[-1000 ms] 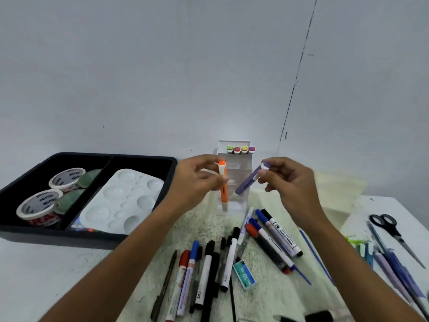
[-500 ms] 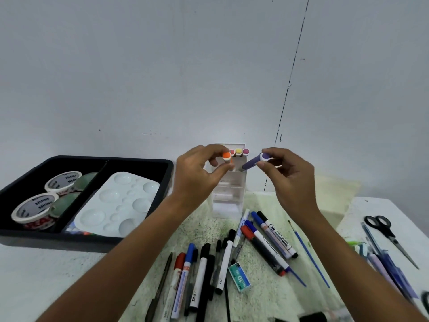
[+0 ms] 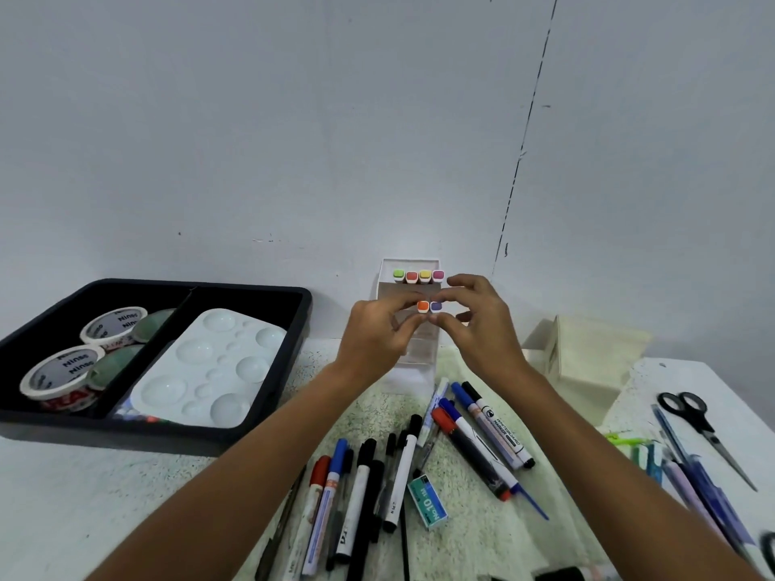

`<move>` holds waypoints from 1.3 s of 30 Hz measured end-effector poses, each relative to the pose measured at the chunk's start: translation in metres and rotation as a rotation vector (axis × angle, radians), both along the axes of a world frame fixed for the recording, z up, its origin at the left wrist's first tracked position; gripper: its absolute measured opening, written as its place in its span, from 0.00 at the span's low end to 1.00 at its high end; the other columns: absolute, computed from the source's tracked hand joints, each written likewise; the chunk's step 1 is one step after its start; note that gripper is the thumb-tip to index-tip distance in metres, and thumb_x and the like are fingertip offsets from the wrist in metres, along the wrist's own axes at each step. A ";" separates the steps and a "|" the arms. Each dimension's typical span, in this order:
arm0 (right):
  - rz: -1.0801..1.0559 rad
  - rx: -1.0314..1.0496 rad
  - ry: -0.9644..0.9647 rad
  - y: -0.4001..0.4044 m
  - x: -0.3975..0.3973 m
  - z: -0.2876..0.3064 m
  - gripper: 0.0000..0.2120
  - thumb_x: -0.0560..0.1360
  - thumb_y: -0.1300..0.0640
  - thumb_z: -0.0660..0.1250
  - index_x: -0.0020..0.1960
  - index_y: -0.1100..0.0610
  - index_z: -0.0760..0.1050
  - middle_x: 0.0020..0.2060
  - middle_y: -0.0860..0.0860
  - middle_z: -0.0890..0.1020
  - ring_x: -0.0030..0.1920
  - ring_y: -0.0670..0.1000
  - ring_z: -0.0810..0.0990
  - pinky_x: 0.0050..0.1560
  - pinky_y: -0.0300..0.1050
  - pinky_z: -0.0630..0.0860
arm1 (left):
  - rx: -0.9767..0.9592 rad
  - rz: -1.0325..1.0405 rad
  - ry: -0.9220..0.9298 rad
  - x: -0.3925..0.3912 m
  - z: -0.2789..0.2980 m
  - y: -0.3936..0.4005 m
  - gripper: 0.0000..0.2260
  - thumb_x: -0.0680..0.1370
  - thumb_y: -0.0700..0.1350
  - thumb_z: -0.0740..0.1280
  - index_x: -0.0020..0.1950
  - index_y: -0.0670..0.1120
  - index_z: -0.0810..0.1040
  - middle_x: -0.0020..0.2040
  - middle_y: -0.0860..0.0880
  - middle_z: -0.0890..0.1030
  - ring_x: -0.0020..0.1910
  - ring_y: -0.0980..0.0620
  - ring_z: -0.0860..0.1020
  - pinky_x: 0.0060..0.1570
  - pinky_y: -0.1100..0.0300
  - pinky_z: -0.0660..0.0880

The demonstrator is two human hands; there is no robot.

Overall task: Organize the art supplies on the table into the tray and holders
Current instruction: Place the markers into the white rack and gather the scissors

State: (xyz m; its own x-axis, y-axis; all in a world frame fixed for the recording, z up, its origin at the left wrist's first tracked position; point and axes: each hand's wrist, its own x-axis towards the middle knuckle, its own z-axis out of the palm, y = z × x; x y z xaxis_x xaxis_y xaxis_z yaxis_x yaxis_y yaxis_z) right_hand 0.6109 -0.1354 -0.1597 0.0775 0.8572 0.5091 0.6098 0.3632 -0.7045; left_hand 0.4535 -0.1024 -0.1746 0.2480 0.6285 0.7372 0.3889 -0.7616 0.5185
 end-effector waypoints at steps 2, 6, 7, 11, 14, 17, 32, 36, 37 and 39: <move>-0.002 -0.025 0.010 0.003 0.000 -0.001 0.09 0.73 0.60 0.73 0.53 0.56 0.82 0.62 0.52 0.75 0.59 0.47 0.74 0.53 0.42 0.76 | -0.049 -0.002 -0.014 0.002 -0.002 0.000 0.10 0.75 0.41 0.71 0.55 0.42 0.83 0.33 0.63 0.79 0.22 0.59 0.76 0.29 0.58 0.76; 0.013 -0.036 0.036 0.006 0.000 -0.002 0.11 0.73 0.60 0.73 0.55 0.58 0.82 0.60 0.52 0.78 0.56 0.46 0.76 0.50 0.33 0.76 | -0.111 0.009 -0.007 0.004 -0.006 0.004 0.11 0.76 0.42 0.70 0.56 0.42 0.82 0.37 0.61 0.80 0.19 0.49 0.73 0.25 0.53 0.75; 0.019 -0.034 0.045 0.006 0.000 -0.002 0.11 0.73 0.60 0.73 0.55 0.58 0.82 0.58 0.51 0.80 0.54 0.45 0.77 0.47 0.29 0.75 | -0.119 0.009 -0.008 0.004 -0.007 0.004 0.11 0.76 0.43 0.70 0.57 0.42 0.82 0.40 0.56 0.83 0.19 0.48 0.73 0.25 0.53 0.75; 0.034 -0.040 0.125 0.006 0.000 -0.005 0.08 0.75 0.61 0.70 0.53 0.57 0.83 0.48 0.40 0.80 0.50 0.43 0.80 0.44 0.26 0.73 | -0.210 -0.004 -0.049 0.004 -0.010 0.005 0.11 0.77 0.46 0.68 0.57 0.44 0.82 0.51 0.49 0.85 0.20 0.47 0.75 0.23 0.53 0.75; 0.012 -0.040 0.160 0.010 0.000 -0.010 0.07 0.76 0.61 0.69 0.52 0.57 0.83 0.45 0.43 0.82 0.48 0.44 0.82 0.45 0.28 0.74 | -0.273 -0.008 -0.066 0.004 -0.009 0.009 0.08 0.79 0.43 0.67 0.56 0.44 0.82 0.48 0.47 0.85 0.21 0.50 0.77 0.23 0.55 0.76; -0.008 -0.020 0.168 0.012 -0.001 -0.012 0.07 0.76 0.61 0.69 0.52 0.57 0.84 0.46 0.47 0.84 0.46 0.46 0.83 0.47 0.35 0.78 | -0.287 0.000 -0.041 0.004 -0.004 0.011 0.08 0.79 0.42 0.68 0.55 0.44 0.83 0.44 0.47 0.86 0.21 0.54 0.77 0.24 0.63 0.74; -0.095 -0.002 -0.022 -0.039 0.000 -0.069 0.12 0.76 0.65 0.65 0.58 0.59 0.78 0.52 0.52 0.79 0.49 0.47 0.78 0.48 0.37 0.75 | 0.108 0.104 0.424 -0.017 -0.050 -0.048 0.13 0.71 0.38 0.73 0.55 0.41 0.81 0.46 0.44 0.79 0.40 0.51 0.77 0.36 0.58 0.78; -0.108 -0.338 -0.441 -0.059 0.013 -0.131 0.23 0.77 0.51 0.58 0.71 0.57 0.69 0.68 0.56 0.73 0.69 0.59 0.69 0.69 0.53 0.64 | -0.187 -0.105 0.776 -0.032 -0.110 -0.078 0.26 0.78 0.59 0.60 0.72 0.49 0.69 0.72 0.45 0.69 0.72 0.45 0.65 0.69 0.44 0.65; -0.113 -0.390 -0.519 -0.065 0.014 -0.142 0.27 0.77 0.48 0.55 0.74 0.56 0.65 0.72 0.56 0.69 0.73 0.60 0.63 0.73 0.56 0.58 | -0.299 -0.118 0.858 -0.035 -0.119 -0.082 0.30 0.78 0.65 0.53 0.77 0.51 0.62 0.77 0.47 0.60 0.77 0.46 0.55 0.73 0.45 0.55; -0.098 -0.397 -0.607 -0.073 0.015 -0.155 0.29 0.78 0.46 0.52 0.76 0.55 0.61 0.74 0.55 0.65 0.76 0.60 0.57 0.75 0.57 0.48 | -0.406 -0.113 0.933 -0.043 -0.128 -0.083 0.35 0.76 0.69 0.43 0.79 0.53 0.53 0.80 0.51 0.48 0.78 0.49 0.44 0.76 0.46 0.45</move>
State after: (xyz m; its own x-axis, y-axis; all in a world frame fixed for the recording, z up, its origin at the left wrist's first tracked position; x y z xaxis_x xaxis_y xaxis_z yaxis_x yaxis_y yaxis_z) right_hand 0.6261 -0.2087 -0.3146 -0.0334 0.9897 0.1393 0.9512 0.0743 -0.2995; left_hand 0.4107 -0.1857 -0.3029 0.6875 0.7249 -0.0433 0.7062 -0.6535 0.2725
